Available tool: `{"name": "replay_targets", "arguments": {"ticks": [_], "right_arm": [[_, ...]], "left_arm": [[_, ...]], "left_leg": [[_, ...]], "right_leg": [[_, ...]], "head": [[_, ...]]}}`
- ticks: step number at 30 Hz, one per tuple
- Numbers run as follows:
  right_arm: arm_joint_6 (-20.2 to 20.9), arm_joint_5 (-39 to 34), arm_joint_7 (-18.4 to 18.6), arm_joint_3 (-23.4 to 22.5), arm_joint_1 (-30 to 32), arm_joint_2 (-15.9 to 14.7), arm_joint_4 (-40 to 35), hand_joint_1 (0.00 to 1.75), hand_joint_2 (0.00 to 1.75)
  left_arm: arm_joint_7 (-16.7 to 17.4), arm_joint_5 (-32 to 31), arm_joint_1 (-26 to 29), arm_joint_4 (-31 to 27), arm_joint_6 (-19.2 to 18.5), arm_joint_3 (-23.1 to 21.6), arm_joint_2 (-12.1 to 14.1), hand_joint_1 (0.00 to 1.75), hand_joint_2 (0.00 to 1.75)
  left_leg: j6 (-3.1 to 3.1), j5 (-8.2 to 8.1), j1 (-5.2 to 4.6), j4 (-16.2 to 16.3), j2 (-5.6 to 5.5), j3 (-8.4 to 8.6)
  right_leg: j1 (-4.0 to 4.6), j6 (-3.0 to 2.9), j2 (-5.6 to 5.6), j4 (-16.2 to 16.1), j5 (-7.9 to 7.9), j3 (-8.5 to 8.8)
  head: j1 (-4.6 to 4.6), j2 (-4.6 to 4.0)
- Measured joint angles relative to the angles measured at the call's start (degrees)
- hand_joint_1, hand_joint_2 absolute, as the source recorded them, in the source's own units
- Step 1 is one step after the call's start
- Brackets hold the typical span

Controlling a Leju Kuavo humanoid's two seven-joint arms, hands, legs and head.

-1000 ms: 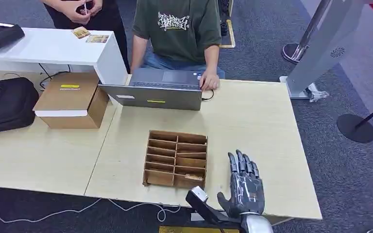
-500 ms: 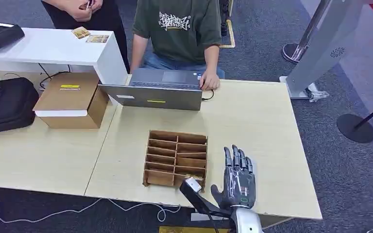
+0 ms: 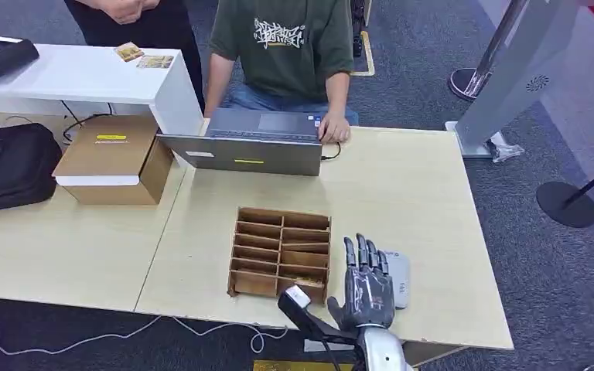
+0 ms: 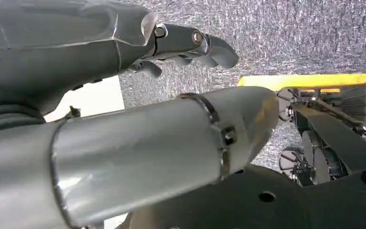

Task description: Pass the card to the sensor for recognition and then transmit it.

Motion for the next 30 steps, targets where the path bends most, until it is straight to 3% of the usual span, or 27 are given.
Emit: {"name": "replay_targets", "arguments": {"ticks": [4,13,21,30], "right_arm": [[0.15,0.0,1.62,1.27,1.02,-0.94,0.0,0.0,1.75],[-0.9,-0.79,1.53,3.89,1.4,-2.93,0.04,0.0,1.75],[-8.52,-2.47,0.22,6.21,-0.31,-3.91,3.36,0.0,1.75],[-10.91,-3.13,-5.73,6.49,-3.98,-2.42,9.69,0.0,1.75]], "left_arm": [[0.0,0.68,0.07,0.02,0.11,0.02,0.02,0.0,0.0],[-0.02,1.31,0.12,0.2,0.17,0.02,-0.02,0.0,0.0],[-0.02,1.31,0.23,0.22,0.0,0.02,-0.15,0.0,0.0],[-0.02,0.9,0.18,0.24,-0.9,0.02,-0.07,0.0,0.0]], "left_leg": [[0.0,0.0,0.0,0.0,0.0,-0.01],[-0.01,-0.02,0.0,0.0,0.02,0.0],[-0.02,-0.03,0.0,0.0,0.01,0.0],[-0.03,-0.03,0.01,0.0,0.01,0.0]], "right_leg": [[0.0,0.0,0.0,0.0,0.0,0.0],[0.0,0.0,0.02,0.0,0.0,-0.01],[0.0,0.0,0.02,0.0,0.0,0.0],[0.0,0.0,0.01,0.01,0.0,0.0]], "head": [[0.0,0.0],[0.0,0.0],[0.0,0.0],[0.02,0.0]]}}
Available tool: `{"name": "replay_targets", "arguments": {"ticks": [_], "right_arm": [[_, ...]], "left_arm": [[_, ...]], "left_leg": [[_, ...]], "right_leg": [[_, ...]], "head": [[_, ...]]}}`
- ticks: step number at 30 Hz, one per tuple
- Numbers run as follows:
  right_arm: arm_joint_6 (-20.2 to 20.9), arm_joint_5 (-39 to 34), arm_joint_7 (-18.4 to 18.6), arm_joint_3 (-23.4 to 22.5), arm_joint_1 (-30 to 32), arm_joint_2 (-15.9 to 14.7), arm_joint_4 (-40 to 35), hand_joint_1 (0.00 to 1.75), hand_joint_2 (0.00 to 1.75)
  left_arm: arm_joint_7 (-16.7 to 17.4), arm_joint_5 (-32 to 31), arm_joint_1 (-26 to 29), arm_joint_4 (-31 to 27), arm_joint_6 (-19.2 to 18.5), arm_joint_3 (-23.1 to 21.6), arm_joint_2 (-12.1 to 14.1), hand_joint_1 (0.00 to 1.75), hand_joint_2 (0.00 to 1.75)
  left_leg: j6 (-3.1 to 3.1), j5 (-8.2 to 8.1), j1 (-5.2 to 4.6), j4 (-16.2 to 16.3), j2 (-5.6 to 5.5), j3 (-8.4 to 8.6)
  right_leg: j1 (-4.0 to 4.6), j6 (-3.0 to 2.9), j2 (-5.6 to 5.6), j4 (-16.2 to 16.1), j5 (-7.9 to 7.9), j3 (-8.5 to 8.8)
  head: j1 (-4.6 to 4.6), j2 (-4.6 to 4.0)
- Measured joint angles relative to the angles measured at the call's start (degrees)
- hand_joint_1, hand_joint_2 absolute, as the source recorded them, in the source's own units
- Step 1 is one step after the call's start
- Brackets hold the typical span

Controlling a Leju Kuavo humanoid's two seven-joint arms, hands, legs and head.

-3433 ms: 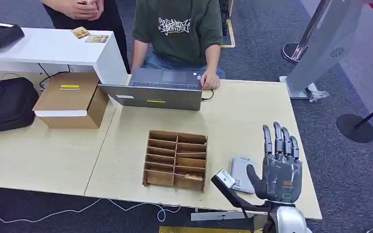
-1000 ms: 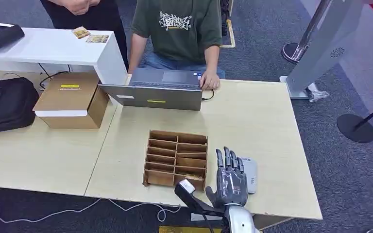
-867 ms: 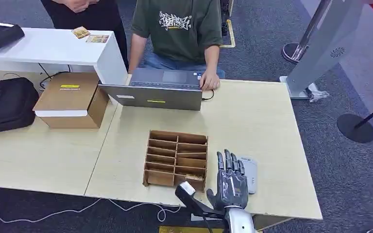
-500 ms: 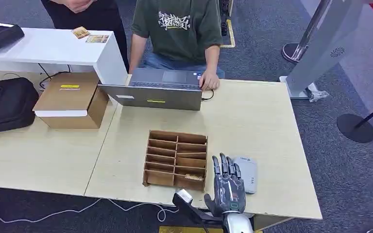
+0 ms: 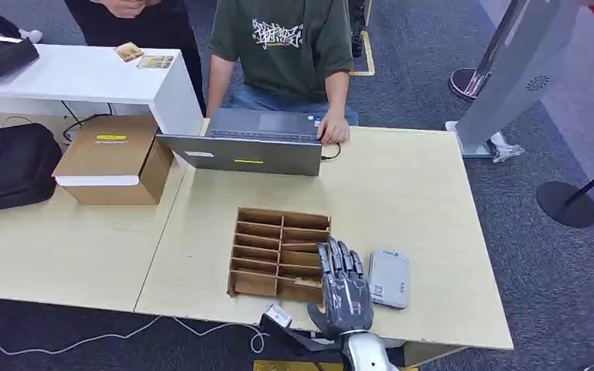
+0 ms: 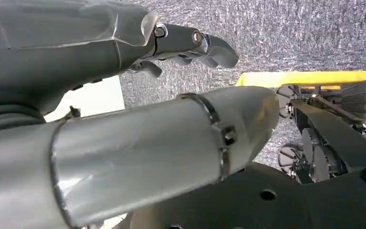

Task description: Pass the card to the sensor for recognition and then transmit it.

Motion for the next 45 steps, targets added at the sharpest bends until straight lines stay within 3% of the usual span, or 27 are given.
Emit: {"name": "replay_targets", "arguments": {"ticks": [18,31,45], "right_arm": [[-3.06,1.42,-1.07,-0.92,-2.01,1.38,5.46,0.0,1.75],[2.58,3.19,1.9,-0.17,-2.19,1.16,2.12,0.0,1.75],[1.75,3.15,-1.57,1.18,-3.78,1.09,4.79,0.0,1.75]], "left_arm": [[-0.24,0.0,0.52,0.04,-0.9,0.0,0.44,0.0,0.0],[-0.87,-0.42,0.55,0.07,-0.92,0.0,0.83,0.0,0.0],[-0.79,0.42,0.62,0.07,-1.11,0.18,0.87,0.0,0.0]], "left_leg": [[0.0,0.0,0.0,0.0,0.0,0.0],[0.0,0.0,0.0,0.0,0.0,-0.01],[0.0,0.0,0.0,0.0,0.0,-0.01]], "right_leg": [[0.0,0.0,0.0,0.0,0.0,0.0],[0.0,0.0,0.01,0.0,0.0,0.0],[0.0,0.0,0.0,0.0,0.0,0.0]], "head": [[0.0,0.0],[-0.02,0.0],[-0.02,0.0]]}}
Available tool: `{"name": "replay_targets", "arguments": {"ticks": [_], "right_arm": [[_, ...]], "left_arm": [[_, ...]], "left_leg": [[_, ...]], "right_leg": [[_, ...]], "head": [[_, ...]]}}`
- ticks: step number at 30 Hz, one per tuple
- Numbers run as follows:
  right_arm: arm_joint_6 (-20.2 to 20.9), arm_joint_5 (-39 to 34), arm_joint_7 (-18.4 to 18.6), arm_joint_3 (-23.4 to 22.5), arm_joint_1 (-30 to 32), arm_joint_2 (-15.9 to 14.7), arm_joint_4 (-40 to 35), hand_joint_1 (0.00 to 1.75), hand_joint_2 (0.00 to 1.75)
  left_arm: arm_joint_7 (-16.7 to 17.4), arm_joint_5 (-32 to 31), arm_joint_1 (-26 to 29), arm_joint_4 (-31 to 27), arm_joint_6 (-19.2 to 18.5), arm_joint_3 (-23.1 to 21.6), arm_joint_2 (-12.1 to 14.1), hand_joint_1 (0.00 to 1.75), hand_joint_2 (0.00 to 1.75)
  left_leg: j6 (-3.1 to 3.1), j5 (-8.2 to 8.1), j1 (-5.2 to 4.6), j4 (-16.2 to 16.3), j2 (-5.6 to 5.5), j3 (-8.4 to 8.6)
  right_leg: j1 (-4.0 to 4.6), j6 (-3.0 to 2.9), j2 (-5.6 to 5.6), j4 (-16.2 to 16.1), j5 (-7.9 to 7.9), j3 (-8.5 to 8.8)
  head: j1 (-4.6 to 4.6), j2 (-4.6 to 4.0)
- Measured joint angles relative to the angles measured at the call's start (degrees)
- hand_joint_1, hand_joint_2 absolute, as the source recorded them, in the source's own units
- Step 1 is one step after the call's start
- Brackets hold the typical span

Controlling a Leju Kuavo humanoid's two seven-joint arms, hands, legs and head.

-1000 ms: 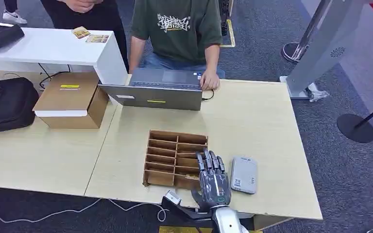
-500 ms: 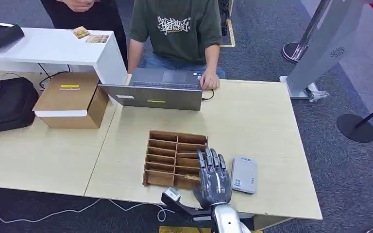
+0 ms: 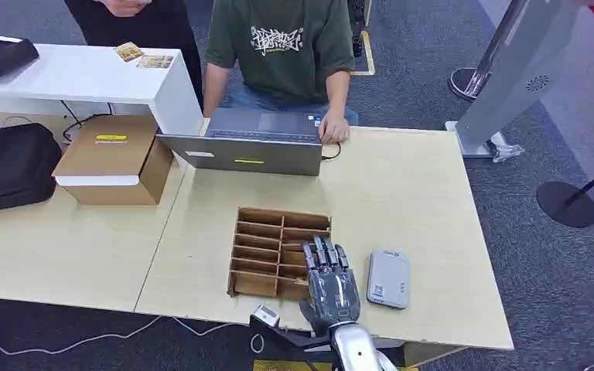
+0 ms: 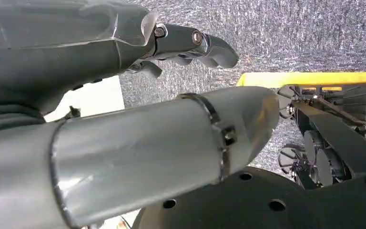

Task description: Pass the card to the sensor for recognition and then transmit it.

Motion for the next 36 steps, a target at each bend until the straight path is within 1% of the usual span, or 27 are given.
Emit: {"name": "replay_targets", "arguments": {"ticks": [8,20,27,32,36], "right_arm": [[-0.83,0.0,0.85,1.27,-1.37,0.0,3.06,0.0,1.75],[-0.02,0.0,2.1,1.77,-1.7,-0.04,3.47,0.0,1.75],[2.98,0.02,3.85,2.47,-1.23,-0.72,-0.2,0.0,1.75],[3.8,0.02,3.48,2.73,-0.67,-1.14,-2.69,0.0,1.75],[3.8,0.02,2.51,2.73,-0.57,-1.14,-3.0,0.0,1.75]], "left_arm": [[0.0,0.0,-0.01,0.0,-0.13,0.02,0.0,0.0,0.0],[-0.09,0.0,-0.01,0.0,-0.04,0.02,0.0,0.0,0.0],[-0.09,0.0,0.0,0.0,0.09,0.02,0.0,0.0,0.0],[-0.09,0.0,0.02,0.0,0.11,0.04,-0.02,0.0,0.0],[-0.09,0.0,0.01,0.0,0.11,0.07,-0.02,0.0,0.0]], "left_leg": [[0.0,0.0,0.0,0.0,0.0,0.0],[0.0,0.0,0.0,0.0,0.0,0.0],[0.0,0.0,0.0,0.0,0.0,0.0],[0.0,0.0,0.0,0.0,0.01,0.01],[0.0,0.0,0.0,0.0,0.01,0.01]], "right_leg": [[0.0,0.0,0.0,0.0,0.0,0.0],[0.0,0.0,0.0,0.0,0.0,0.0],[0.0,0.0,0.0,0.0,0.0,-0.01],[0.0,0.0,0.01,0.0,0.0,-0.01],[0.0,0.0,0.01,0.0,0.0,-0.01]], "head": [[0.0,0.0],[0.0,0.0],[0.02,0.0],[0.0,0.0],[0.0,0.0]]}}
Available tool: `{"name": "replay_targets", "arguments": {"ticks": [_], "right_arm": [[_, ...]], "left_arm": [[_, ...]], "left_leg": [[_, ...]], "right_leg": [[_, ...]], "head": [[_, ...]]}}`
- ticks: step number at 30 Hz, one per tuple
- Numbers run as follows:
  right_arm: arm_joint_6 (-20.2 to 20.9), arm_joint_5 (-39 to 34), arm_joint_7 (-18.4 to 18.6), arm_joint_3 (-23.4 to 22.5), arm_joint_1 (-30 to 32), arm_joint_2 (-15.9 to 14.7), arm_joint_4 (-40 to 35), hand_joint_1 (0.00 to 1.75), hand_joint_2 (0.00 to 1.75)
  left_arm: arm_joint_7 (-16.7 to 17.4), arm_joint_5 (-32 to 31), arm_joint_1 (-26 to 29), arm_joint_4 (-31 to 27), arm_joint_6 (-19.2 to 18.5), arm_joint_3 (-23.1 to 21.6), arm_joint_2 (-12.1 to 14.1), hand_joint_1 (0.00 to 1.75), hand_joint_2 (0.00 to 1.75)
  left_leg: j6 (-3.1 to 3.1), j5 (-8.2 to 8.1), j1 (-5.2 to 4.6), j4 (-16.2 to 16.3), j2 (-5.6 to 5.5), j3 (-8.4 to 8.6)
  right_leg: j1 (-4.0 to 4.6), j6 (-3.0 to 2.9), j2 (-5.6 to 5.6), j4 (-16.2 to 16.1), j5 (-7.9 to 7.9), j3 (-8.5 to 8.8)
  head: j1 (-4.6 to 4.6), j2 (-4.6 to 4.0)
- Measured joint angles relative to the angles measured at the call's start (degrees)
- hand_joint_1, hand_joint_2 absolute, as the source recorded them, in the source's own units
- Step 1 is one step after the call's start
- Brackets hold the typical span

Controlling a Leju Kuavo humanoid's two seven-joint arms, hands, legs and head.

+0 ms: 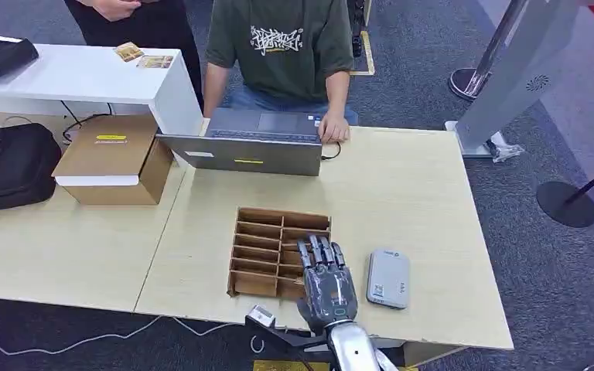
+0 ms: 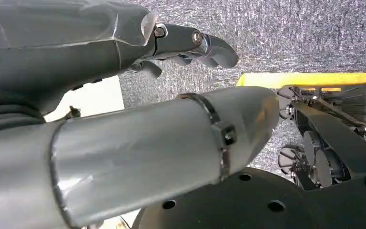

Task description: Pass the card to the sensor for recognition and then transmit it.

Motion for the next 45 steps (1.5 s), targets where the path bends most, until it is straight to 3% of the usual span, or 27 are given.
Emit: {"name": "replay_targets", "arguments": {"ticks": [8,21,28,35,45], "right_arm": [[0.35,-0.04,-0.96,-0.07,0.07,0.0,-0.04,0.0,1.75],[-1.4,-0.04,4.87,0.24,1.8,-1.59,0.96,0.0,1.75],[-1.36,-0.02,5.79,0.72,2.32,-2.3,-0.28,0.0,1.75],[-1.33,-0.02,5.86,1.03,2.48,-2.62,-1.05,0.0,1.75],[-0.04,-0.02,2.12,1.05,2.35,-2.54,-3.17,0.0,1.75]], "left_arm": [[0.0,0.0,0.0,0.0,0.04,0.13,0.0,0.0,0.0],[0.02,0.0,0.0,0.0,0.11,0.35,0.0,0.0,0.0],[0.02,0.0,0.01,0.0,0.15,0.35,0.0,0.0,0.0],[0.02,0.0,0.0,0.0,0.2,0.35,0.0,0.0,0.0],[0.02,0.0,-0.03,0.0,0.2,0.35,0.0,0.0,0.0]], "left_leg": [[0.0,0.0,0.0,0.0,0.0,0.0],[-0.02,-0.02,0.0,0.0,0.0,0.0],[-0.02,-0.01,0.0,0.0,0.0,0.01],[-0.02,-0.02,0.0,0.0,0.0,0.0],[-0.02,-0.01,0.0,0.0,0.0,0.0]], "right_leg": [[0.0,0.0,0.0,0.0,0.0,0.0],[0.0,0.0,0.0,0.0,0.0,0.0],[0.0,0.0,0.0,0.0,0.0,0.0],[0.0,0.0,0.0,0.0,0.0,0.0],[0.0,0.0,0.0,0.0,0.0,0.0]], "head": [[0.0,0.0],[0.0,0.0],[0.0,0.0],[0.0,0.0],[0.0,0.0]]}}
